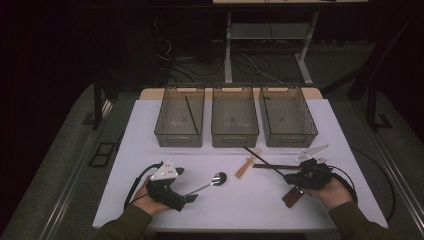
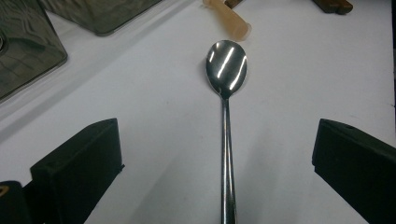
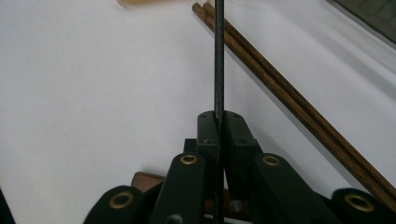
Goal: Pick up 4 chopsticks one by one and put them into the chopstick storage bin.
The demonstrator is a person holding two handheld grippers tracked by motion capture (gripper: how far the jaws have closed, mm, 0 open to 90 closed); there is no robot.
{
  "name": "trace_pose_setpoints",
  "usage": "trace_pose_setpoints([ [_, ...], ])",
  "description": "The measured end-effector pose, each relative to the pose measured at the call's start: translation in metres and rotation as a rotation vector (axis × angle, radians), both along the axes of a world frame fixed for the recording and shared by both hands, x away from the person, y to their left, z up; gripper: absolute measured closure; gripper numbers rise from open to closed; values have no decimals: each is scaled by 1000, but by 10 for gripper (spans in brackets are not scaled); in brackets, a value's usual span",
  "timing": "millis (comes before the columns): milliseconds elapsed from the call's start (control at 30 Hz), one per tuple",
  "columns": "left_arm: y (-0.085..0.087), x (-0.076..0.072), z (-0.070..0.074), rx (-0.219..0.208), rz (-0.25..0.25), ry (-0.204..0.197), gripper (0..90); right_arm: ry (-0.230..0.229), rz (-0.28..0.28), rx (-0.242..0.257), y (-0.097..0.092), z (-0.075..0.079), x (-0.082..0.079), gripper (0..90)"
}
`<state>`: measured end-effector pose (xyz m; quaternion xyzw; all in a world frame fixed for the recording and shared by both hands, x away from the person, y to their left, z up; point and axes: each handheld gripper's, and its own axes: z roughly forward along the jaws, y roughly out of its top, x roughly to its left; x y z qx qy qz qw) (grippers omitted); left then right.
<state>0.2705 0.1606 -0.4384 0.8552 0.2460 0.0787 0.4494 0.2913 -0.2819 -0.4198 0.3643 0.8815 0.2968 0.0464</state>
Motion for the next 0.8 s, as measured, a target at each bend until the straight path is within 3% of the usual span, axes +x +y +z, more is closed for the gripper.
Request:
trace_pose_setpoints([
  [800,0,1,0,4,0,2,4,-23,26,122,13,17,8,856],
])
